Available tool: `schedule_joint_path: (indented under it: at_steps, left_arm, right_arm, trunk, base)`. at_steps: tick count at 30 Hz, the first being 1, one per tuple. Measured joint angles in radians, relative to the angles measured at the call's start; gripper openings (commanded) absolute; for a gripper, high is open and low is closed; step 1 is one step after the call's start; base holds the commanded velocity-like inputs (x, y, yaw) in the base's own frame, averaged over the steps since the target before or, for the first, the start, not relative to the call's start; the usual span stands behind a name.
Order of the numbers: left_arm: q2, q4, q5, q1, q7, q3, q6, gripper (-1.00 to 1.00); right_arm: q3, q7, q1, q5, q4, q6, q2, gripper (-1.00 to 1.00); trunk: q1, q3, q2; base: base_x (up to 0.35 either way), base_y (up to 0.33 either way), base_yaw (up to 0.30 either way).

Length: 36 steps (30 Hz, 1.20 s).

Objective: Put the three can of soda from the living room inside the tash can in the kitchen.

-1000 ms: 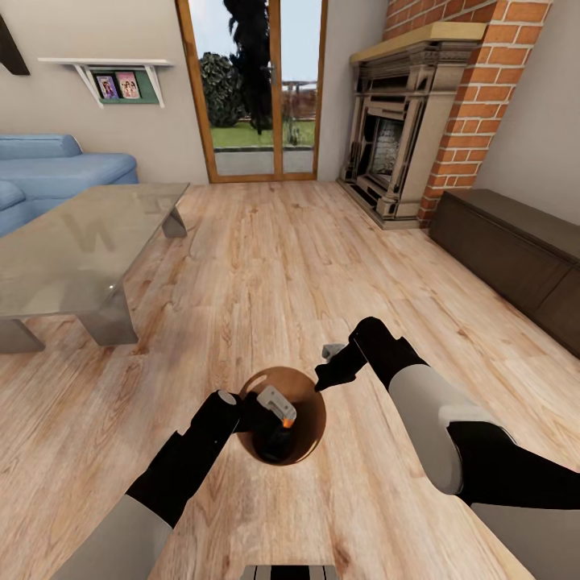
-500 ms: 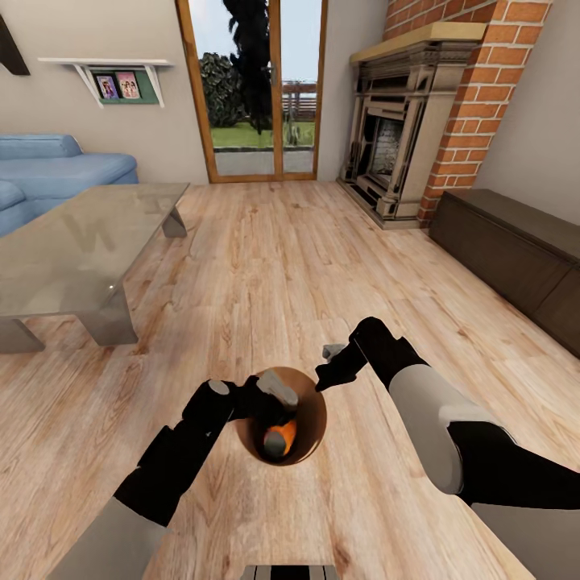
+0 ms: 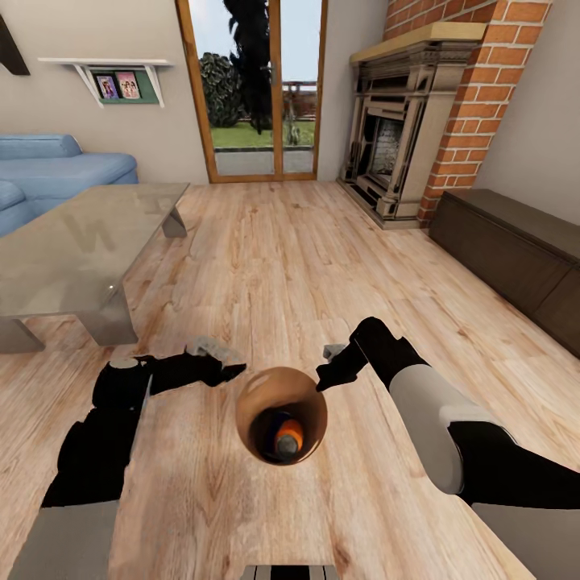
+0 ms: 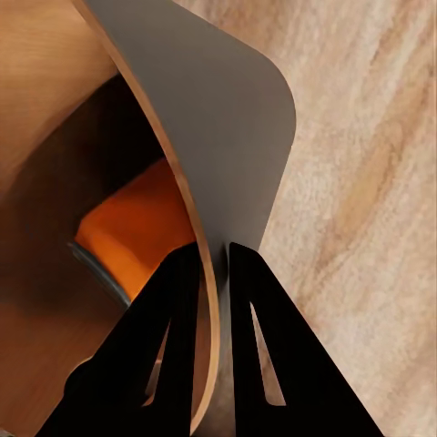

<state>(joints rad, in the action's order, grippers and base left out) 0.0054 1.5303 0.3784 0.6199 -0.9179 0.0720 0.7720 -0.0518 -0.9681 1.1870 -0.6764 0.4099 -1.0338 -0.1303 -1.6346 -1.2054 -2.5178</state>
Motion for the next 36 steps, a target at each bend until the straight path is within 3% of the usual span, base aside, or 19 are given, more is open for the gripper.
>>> schedule_joint_path:
  at_steps: [2,3,4,9,11,15,18,23,25,30,33,36]
  left_arm:
    - [0.001,0.001,-0.002,0.000,-0.018,0.076,-0.012,1.00]
    - [0.002,0.000,0.001,0.000,-0.029,0.169,-0.057,1.00]
    - [0.002,-0.003,0.000,0.000,-0.031,0.209,-0.083,1.00]
    - [0.002,-0.040,0.004,-0.005,-0.033,0.320,-0.204,1.00]
    - [0.002,-0.072,0.005,-0.005,-0.031,0.340,-0.243,1.00]
    - [0.002,-0.155,0.004,-0.006,0.014,0.356,-0.321,1.00]
    - [0.002,-0.272,0.004,-0.007,0.074,0.361,-0.411,1.00]
    - [0.002,-0.360,0.001,-0.007,0.152,0.361,-0.468,1.00]
    - [0.002,-0.384,0.004,-0.007,0.180,0.361,-0.488,1.00]
    - [0.002,-0.398,0.008,-0.008,0.209,0.360,-0.506,1.00]
    - [0.001,-0.400,0.010,-0.008,0.219,0.359,-0.511,1.00]
    - [0.001,-0.401,0.011,-0.011,0.221,0.359,-0.512,1.00]
  right_arm:
    - [0.000,0.003,0.000,-0.003,0.000,0.001,0.000,-1.00]
    - [0.001,0.005,0.000,-0.005,0.000,0.003,-0.001,-1.00]
    - [0.001,0.006,0.000,-0.005,0.000,0.003,0.000,-1.00]
    - [0.000,0.006,0.000,0.000,0.000,0.000,0.000,-1.00]
    - [0.000,0.006,0.000,0.000,0.000,0.000,0.001,-1.00]
    - [-0.001,0.006,-0.001,-0.001,0.000,0.001,0.005,-1.00]
    - [-0.003,0.006,-0.002,0.002,0.000,0.001,0.008,-1.00]
    - [-0.005,0.006,-0.004,0.006,0.001,0.000,0.014,-1.00]
    - [-0.010,0.006,-0.007,0.018,0.002,-0.007,0.032,-1.00]
    - [-0.012,0.010,-0.011,-0.009,0.004,0.007,0.077,-1.00]
    - [-0.022,0.005,-0.013,0.020,0.004,-0.006,0.125,-1.00]
    - [-0.018,0.007,-0.016,-0.007,0.005,0.013,0.158,-1.00]
  trunk:
    - [0.000,0.000,0.000]
    - [0.000,0.000,0.000]
    - [0.000,0.000,0.000]
    - [0.000,0.000,0.000]
    - [0.000,0.000,0.000]
    - [0.000,0.000,0.000]
    - [0.000,0.000,0.000]
    - [0.000,0.000,0.000]
    - [0.000,0.000,0.000]
    - [0.000,0.000,0.000]
    - [0.000,0.000,0.000]
    - [0.000,0.000,0.000]
  base:
    - [0.000,0.000,0.000]
    - [0.000,0.000,0.000]
    - [0.000,0.000,0.000]
    - [0.000,0.000,0.000]
    - [0.000,0.000,0.000]
    - [0.000,0.000,0.000]
    - [0.000,0.000,0.000]
    - [0.000,0.000,0.000]
    - [0.000,0.000,0.000]
    - [0.000,0.000,0.000]
    - [0.000,0.038,0.000]
    - [0.000,0.149,0.000]
